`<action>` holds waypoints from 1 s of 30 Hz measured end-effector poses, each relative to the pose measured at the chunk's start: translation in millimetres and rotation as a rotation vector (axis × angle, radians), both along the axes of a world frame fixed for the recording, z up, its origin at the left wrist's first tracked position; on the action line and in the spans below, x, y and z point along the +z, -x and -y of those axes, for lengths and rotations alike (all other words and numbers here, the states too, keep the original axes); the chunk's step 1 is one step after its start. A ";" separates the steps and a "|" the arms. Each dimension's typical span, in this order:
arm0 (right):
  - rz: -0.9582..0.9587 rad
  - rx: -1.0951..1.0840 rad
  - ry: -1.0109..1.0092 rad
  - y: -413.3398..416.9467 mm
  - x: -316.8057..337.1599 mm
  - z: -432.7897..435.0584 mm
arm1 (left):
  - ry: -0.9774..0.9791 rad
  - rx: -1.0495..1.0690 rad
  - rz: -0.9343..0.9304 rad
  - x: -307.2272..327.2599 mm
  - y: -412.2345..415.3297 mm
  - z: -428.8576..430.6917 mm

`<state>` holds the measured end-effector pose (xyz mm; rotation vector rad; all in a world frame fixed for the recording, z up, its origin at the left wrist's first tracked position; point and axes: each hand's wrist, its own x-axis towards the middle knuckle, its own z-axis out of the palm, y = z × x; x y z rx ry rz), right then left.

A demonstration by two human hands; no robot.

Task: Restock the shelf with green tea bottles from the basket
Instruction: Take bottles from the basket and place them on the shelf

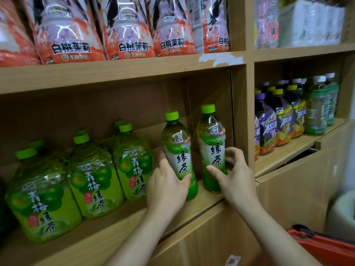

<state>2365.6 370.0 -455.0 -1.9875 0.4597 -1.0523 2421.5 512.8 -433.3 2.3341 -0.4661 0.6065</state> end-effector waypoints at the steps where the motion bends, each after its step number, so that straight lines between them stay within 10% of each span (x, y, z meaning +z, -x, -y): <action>1: -0.004 -0.004 0.002 -2.3 0.3 -1.3 | -0.017 0.008 0.020 -0.2 -3.1 2.1; 26: -0.138 -0.020 0.051 -39.1 -7.8 12.9 | 0.205 0.065 -0.274 14.8 -164.0 113.3; 30: -0.135 -0.015 0.045 -42.8 -7.1 15.8 | 0.747 -0.081 -0.402 20.9 -139.8 101.6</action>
